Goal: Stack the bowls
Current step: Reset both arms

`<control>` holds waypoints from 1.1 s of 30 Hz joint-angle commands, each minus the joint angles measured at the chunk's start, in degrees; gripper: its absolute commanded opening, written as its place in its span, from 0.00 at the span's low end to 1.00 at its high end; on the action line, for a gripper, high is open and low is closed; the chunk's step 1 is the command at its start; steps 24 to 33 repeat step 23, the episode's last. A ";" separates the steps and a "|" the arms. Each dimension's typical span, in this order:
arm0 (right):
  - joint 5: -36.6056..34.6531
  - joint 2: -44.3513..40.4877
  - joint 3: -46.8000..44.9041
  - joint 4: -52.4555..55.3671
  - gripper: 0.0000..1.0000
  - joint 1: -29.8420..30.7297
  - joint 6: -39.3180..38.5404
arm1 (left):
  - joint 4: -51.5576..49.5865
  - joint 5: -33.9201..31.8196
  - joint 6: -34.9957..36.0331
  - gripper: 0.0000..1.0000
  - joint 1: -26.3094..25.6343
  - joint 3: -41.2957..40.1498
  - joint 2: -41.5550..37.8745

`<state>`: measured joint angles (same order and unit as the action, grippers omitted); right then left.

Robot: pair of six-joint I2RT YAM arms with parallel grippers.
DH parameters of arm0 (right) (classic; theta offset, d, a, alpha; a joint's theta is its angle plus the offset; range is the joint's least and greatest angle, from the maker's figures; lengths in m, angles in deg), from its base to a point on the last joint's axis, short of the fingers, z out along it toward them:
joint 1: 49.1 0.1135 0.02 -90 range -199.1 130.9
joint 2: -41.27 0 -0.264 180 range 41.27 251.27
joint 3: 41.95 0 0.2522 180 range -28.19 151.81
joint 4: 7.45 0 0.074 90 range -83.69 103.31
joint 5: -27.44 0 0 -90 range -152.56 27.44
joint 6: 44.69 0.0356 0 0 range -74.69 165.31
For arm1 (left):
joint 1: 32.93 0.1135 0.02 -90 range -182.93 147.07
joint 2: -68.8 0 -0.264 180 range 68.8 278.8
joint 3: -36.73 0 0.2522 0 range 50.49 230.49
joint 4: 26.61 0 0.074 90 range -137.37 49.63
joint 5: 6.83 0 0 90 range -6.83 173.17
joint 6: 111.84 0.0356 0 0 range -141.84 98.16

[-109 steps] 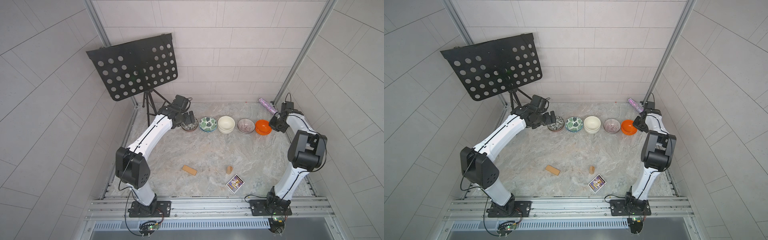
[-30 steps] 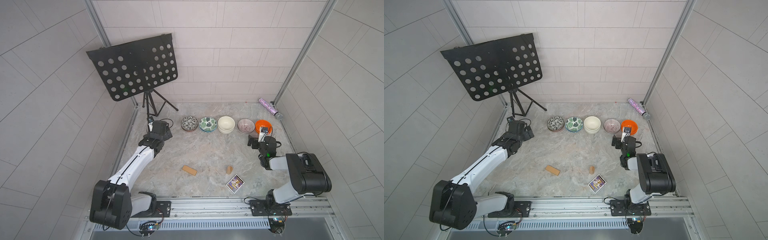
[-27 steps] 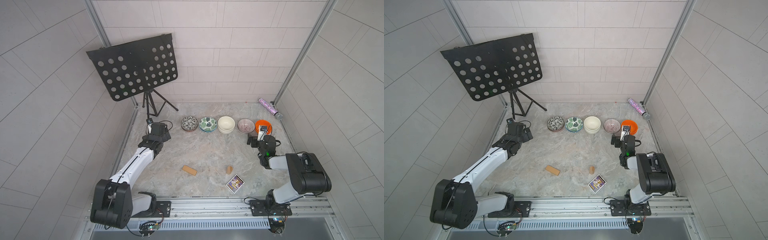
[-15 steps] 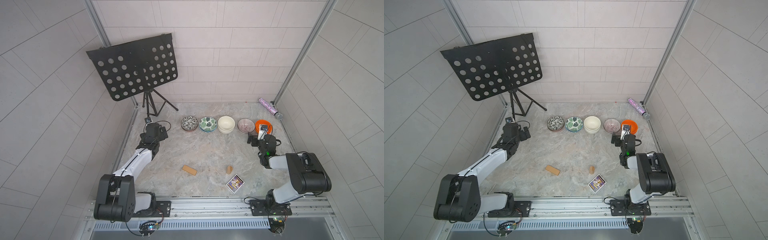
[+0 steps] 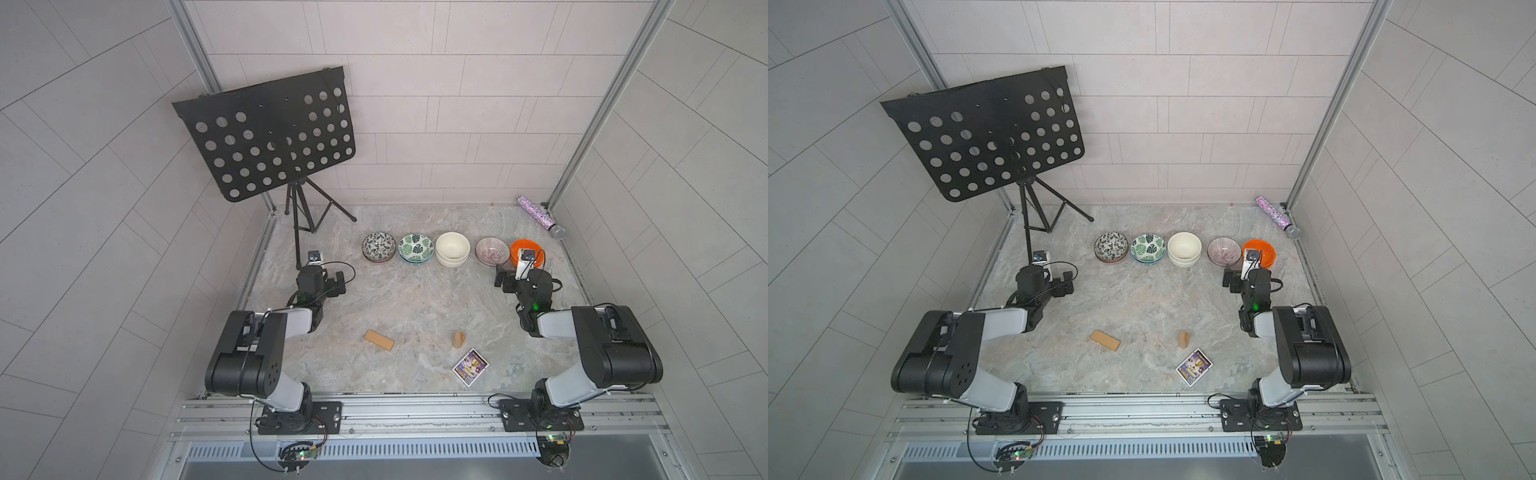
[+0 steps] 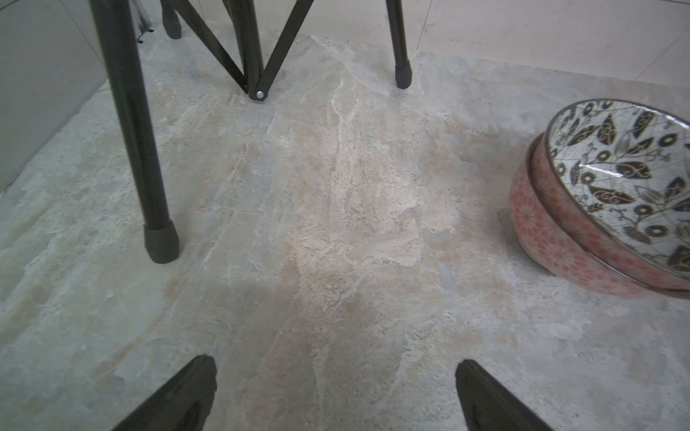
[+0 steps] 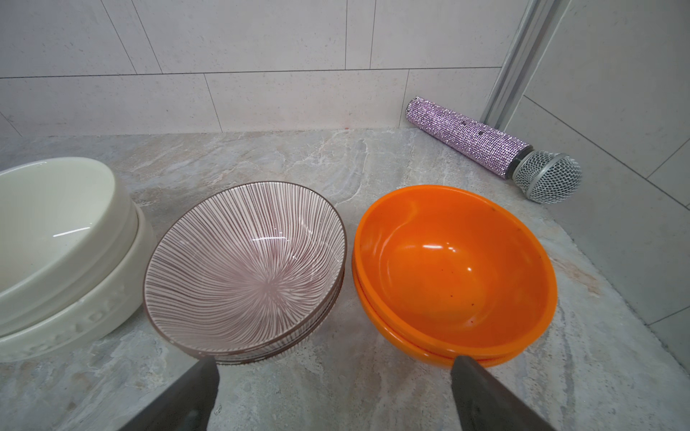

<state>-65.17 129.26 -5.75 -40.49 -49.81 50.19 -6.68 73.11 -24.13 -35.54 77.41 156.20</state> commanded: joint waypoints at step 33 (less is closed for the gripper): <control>-0.60 -0.09 0.50 -0.57 1.00 0.18 -0.64 | 6.49 4.18 1.87 1.00 0.77 -0.45 0.17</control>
